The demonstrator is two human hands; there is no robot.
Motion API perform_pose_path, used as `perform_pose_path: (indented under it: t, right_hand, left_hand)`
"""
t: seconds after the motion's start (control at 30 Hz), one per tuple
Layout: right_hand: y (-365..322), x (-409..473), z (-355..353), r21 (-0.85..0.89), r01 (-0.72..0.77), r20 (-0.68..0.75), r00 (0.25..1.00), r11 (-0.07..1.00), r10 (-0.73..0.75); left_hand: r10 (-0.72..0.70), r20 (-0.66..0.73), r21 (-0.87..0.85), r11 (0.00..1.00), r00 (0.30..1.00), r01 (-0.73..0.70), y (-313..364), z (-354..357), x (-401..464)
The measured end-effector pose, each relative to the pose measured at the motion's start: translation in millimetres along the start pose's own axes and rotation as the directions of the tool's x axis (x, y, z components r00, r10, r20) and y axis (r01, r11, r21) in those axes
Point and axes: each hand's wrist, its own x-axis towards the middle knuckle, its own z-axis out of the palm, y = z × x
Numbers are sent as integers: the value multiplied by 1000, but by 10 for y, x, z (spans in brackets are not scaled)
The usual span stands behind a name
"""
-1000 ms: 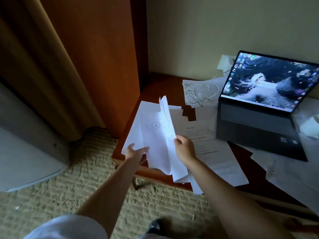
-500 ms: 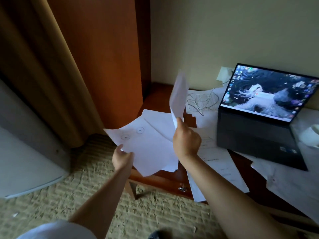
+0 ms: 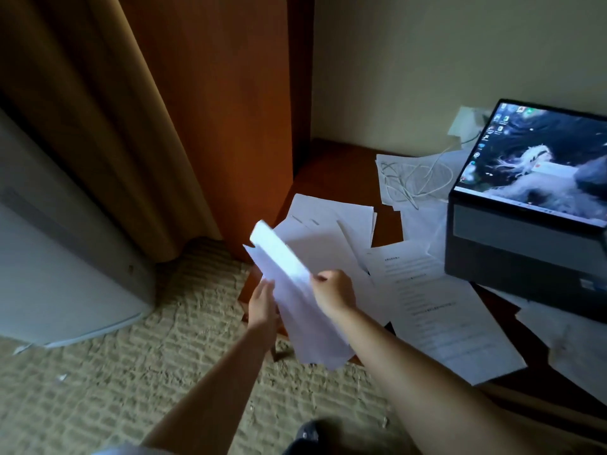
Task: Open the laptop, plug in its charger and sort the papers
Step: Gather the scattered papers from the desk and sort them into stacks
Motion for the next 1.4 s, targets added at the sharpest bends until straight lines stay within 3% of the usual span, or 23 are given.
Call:
perform_pose_path:
  t: [0.07,0.13,0.2,0.27,0.3,0.33,0.4,0.43,0.47,0.53,0.57,0.63,0.7,0.77,0.83,0.9,0.97,1.07,1.17,1.23,1.27,1.33,1.4]
  right_hand:
    - [-16,28,-107,-101,-63,-390,921,993,19]
    - [-44,43,-188,-211,-1,-608,783,977,-131]
    - [-38,29,-197,-398,177,-563,727,900,-392]
    - [-24,-6,-89,-482,429,-342,711,764,-615]
    - [-58,-26,-25,-452,518,-174,747,726,-642]
    - [-89,-47,38,-388,543,5,809,745,-588]
    - [-91,-34,115,-166,386,237,909,908,-343]
    - [-49,-41,107,-68,280,221,940,958,-259]
    - [35,-33,71,-56,214,108,972,975,-207]
    - [315,45,-92,-267,59,-256,958,962,-130]
    - [488,66,-212,-393,-89,-330,943,915,-50]
    - [782,64,-433,-550,-333,-289,936,766,199]
    - [974,24,-532,-587,-430,-211,899,685,383]
    - [1084,-6,-529,-616,-406,-178,906,675,383]
    - [1106,-32,-547,-637,-339,-224,941,692,255]
    - [1042,-60,-623,-621,-260,-250,960,740,128]
    - [982,-82,-690,-620,-247,-271,958,745,92]
    - [782,-51,-699,-540,-149,-266,964,829,0]
    - [400,-62,-488,-212,109,47,994,971,-101]
    - [226,-97,-359,101,-25,309,951,995,-7]
    - [239,-76,-323,167,-81,323,946,983,23]
    - [378,-22,-396,91,-83,198,978,992,64]
    - [668,66,-536,-192,-135,58,987,972,148]
  left_hand:
    - [-20,6,-19,1000,1000,20,12,-14,43]
    - [-19,7,64,998,1000,18,29,-6,86]
    - [-42,-59,94,994,997,48,45,-5,143]
    - [-85,-125,17,996,988,88,44,-9,207]
    - [-106,-127,-26,994,986,103,40,-24,244]
    - [-115,-97,-72,992,989,108,7,-47,320]
    - [-154,-7,-91,984,988,153,-109,-105,519]
    - [-175,13,-55,983,984,176,-112,-116,522]
    - [-163,-8,-5,987,987,163,-56,-90,454]
    - [-41,-106,142,988,994,56,92,-32,270]
    - [31,-135,220,975,990,-1,124,14,213]
    - [136,-115,320,943,984,-93,87,72,184]
    - [232,-117,401,901,966,-167,36,124,175]
    - [320,-120,460,857,940,-233,23,181,131]
    - [365,-120,470,840,923,-271,17,220,77]
    - [364,-122,476,838,924,-267,14,235,51]
    - [356,-108,490,832,928,-262,37,243,11]
    - [261,0,506,833,965,-225,23,284,42]
    - [135,104,530,831,985,-170,-54,328,112]
    - [117,115,489,858,986,-159,-65,377,102]
    - [114,115,451,879,987,-154,-62,404,103]
    - [79,115,386,915,990,-118,-60,437,117]
    - [30,84,373,926,996,-59,-82,458,145]
